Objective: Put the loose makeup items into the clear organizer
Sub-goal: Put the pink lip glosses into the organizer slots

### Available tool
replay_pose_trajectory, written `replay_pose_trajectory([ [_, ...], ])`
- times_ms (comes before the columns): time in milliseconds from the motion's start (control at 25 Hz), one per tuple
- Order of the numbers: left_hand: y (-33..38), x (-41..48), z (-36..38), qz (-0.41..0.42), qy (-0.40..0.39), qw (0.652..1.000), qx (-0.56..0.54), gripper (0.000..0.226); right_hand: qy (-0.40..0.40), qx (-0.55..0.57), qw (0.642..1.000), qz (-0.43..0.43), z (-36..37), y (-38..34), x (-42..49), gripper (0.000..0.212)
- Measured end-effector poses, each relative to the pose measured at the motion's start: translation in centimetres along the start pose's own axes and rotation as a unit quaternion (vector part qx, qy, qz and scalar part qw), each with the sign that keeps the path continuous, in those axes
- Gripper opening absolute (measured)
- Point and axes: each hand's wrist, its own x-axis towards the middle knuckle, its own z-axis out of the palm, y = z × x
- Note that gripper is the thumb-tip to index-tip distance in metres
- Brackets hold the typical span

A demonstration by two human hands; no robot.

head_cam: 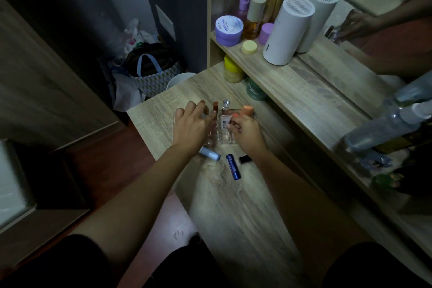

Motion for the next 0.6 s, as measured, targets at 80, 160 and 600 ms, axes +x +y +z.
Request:
replay_pose_trajectory([
  [80, 0.0, 0.1, -0.2, 0.006, 0.005, 1.0, -0.003, 0.024, -0.006, -0.016, 1.0, -0.005, -0.2, -0.3, 0.1, 0.016],
  [160, -0.1, 0.2, -0.5, 0.0, -0.001, 1.0, -0.021, 0.03, -0.007, -0.024, 1.0, -0.009, -0.5, -0.5, -0.1, 0.019],
  [600, -0.7, -6.6, 2.3, 0.101, -0.081, 0.962, -0.239, 0.02, -0.101, -0.108, 0.989, -0.007, -0.3, 0.2, -6.3, 0.026],
])
